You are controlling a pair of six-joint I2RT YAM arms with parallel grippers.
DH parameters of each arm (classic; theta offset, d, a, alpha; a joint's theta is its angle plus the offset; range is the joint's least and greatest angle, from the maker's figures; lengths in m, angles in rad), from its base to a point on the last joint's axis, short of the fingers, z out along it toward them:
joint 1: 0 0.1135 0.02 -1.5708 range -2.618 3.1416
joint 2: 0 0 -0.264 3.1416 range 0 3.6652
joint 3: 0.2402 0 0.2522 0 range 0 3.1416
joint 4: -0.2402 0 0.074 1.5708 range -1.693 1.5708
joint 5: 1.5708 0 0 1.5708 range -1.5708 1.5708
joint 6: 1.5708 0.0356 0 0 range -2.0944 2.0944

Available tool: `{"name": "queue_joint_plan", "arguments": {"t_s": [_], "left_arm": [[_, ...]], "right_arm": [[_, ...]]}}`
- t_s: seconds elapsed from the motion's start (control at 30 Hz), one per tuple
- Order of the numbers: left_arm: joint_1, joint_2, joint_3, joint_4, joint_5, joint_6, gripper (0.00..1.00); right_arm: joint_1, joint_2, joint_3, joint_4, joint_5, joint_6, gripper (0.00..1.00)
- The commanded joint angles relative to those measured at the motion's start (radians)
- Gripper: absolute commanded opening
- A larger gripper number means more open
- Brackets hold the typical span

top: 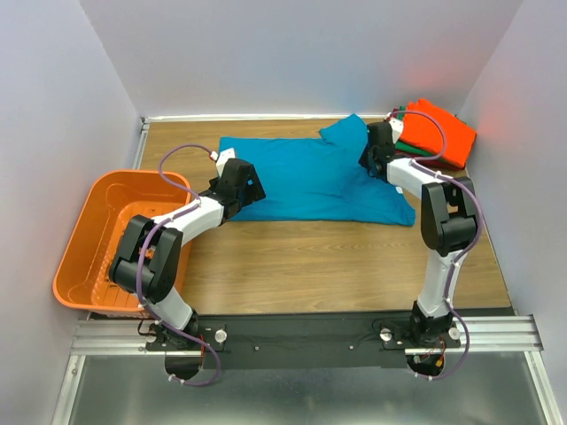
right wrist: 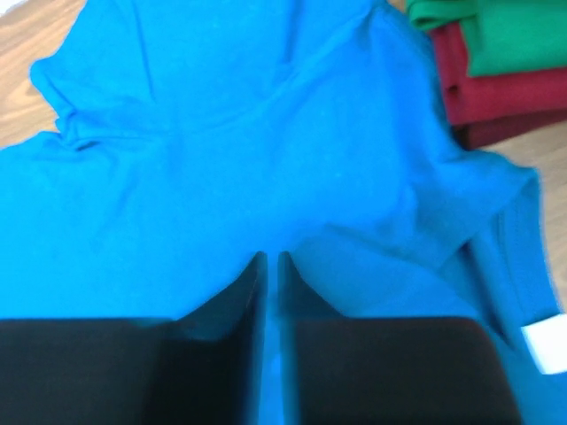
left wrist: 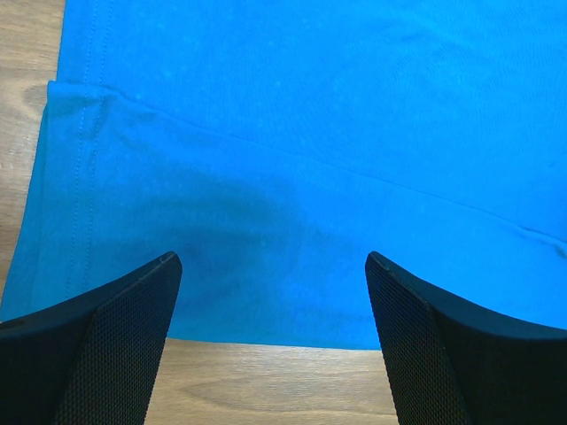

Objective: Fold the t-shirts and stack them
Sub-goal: Fold the tshirt

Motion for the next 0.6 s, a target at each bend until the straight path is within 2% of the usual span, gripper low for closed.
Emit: {"name": "queue_joint_plan", "arguments": {"t_s": [0.0, 0.03, 0.07, 0.17, 0.37, 0.57], "left_arm": [[-0.003, 0.012, -0.012, 0.007, -0.003, -0.012, 0.92], [-0.003, 0.012, -0.012, 0.006, -0.005, -0.015, 0.92], [-0.003, 0.013, -0.014, 0.004, -0.008, -0.018, 0.92], [-0.001, 0.004, -0.016, -0.008, -0.02, -0.037, 0.92], [0.0, -0.066, -0.022, -0.066, -0.054, -0.069, 0.92], [0.0, -0.137, -0.084, -0.175, -0.156, -0.187, 0.92]], "right_arm": [[0.016, 0.048, 0.008, 0.064, -0.043, -0.038, 0.46], [0.014, 0.054, 0.017, 0.064, -0.051, -0.049, 0.54], [0.016, 0.059, 0.023, 0.064, -0.056, -0.055, 0.68], [0.014, 0.059, 0.067, 0.012, -0.057, -0.066, 0.81], [-0.013, -0.068, 0.025, -0.115, -0.042, 0.038, 0.81], [-0.018, -0.296, -0.231, -0.151, -0.117, 0.164, 0.81]]}}
